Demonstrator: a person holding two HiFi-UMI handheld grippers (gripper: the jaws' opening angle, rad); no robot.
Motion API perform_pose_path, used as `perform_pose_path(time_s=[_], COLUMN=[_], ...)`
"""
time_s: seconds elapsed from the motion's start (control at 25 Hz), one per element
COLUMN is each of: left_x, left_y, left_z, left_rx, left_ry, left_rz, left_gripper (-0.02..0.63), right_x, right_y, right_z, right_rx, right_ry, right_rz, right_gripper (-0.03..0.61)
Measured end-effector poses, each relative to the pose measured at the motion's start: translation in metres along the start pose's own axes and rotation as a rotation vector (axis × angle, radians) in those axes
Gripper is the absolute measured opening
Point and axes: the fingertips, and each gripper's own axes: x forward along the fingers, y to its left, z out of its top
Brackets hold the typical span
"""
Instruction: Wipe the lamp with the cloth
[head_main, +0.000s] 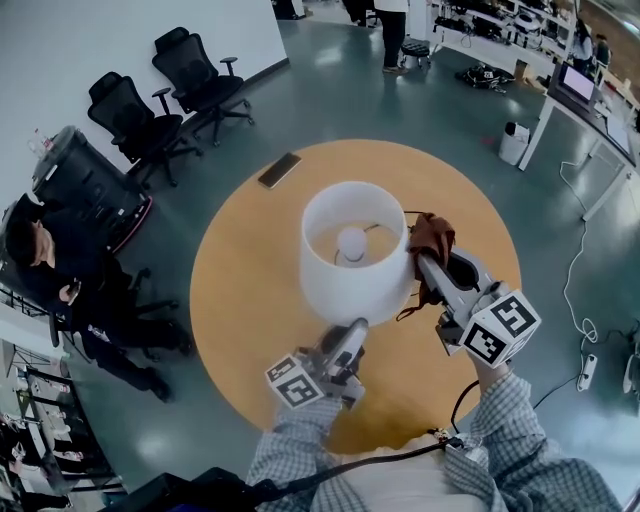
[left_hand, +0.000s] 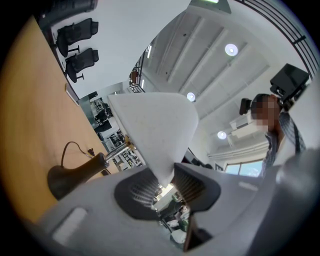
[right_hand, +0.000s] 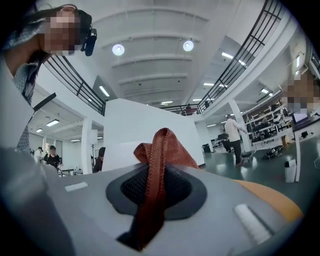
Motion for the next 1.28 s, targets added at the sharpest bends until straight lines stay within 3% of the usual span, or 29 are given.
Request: perform_pose_path(time_s=[0.2,0.48,0.72,0.92,1.08,1.28], left_x=[0.000,0.000,0.002,0.003,0.004,0.004], left_y=[-0.001,-0.002,-0.004,-0.002,-0.002,0.000], left_z=[-0.001,-0.003,-0.006,-0.008,-0.008,-0.006], left_rx=[0.000,0.007,0.009,0.017,0.020,0.017], left_ry=[0.000,0.008,0.007,0.005,0.001,-0.010], left_rz=[0.000,0.002,0.006,0.009,0.011,0.018], left_gripper=[0.106,0.106,0.106,0.106,0.107,0.107], right_x=[0.040,0.106,0.149,0.159,0.161,0.181], right_y=[-0.013,-0.009,-0.008,-0.016,-0.018,-0.002], right_z=[0.034,0.062,0.039,-0.022,-0.030,-0.013], right_rx=[-0.063,-0.141,-0.053,0.019,0.063,0.017], right_ry=[0.011,0.133,0.335,0.540,0.543,0.552], right_rz=[0.101,0.381,0.588,0.667,0.685,0.758], right_gripper=[0.060,0.060,0.060,0.058,0.059,0.060])
